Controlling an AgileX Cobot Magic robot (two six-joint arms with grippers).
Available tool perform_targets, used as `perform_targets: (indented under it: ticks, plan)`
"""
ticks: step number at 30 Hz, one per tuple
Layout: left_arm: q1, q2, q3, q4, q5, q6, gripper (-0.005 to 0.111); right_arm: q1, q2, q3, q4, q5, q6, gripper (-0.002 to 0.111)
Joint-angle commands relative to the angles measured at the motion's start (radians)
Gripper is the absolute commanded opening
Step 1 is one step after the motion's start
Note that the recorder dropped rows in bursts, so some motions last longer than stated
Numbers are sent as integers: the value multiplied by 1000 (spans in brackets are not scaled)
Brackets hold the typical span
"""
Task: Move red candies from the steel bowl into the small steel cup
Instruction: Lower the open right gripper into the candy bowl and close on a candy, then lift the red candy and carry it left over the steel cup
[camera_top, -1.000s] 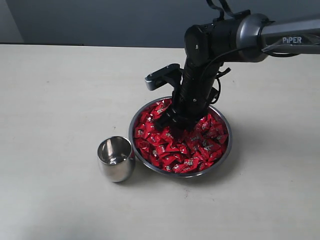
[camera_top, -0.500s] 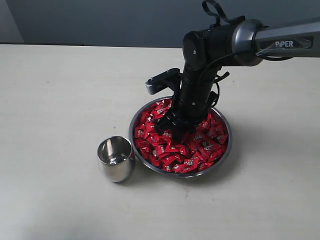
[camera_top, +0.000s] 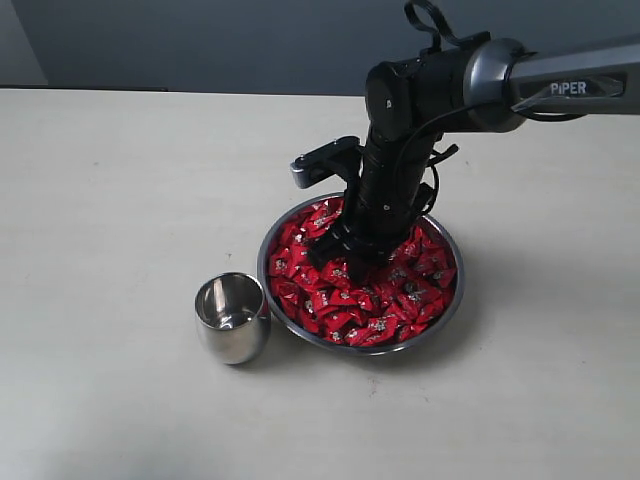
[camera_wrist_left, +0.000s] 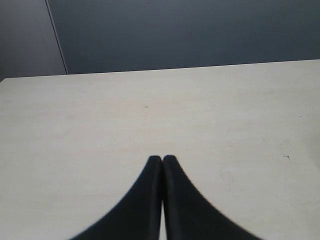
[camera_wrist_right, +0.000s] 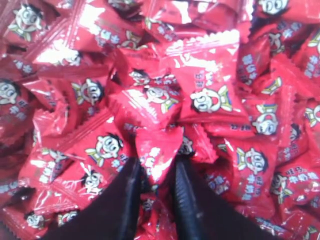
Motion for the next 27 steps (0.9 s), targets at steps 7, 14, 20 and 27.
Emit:
perform_targets:
  ticks: [7, 14, 20, 27]
  plan:
    - [-7, -4, 4, 1, -2, -3, 0, -1, -92, -8, -48, -7, 3, -1]
    - [-7, -4, 4, 1, -2, -3, 0, -1, -144, -8, -41, -42, 14, -1]
    - [-7, -4, 4, 1, -2, -3, 0, -1, -170, -8, 180, -109, -193, -1]
    - [-7, -4, 4, 1, -2, -3, 0, 39, -171, -8, 520, -87, -521, -1]
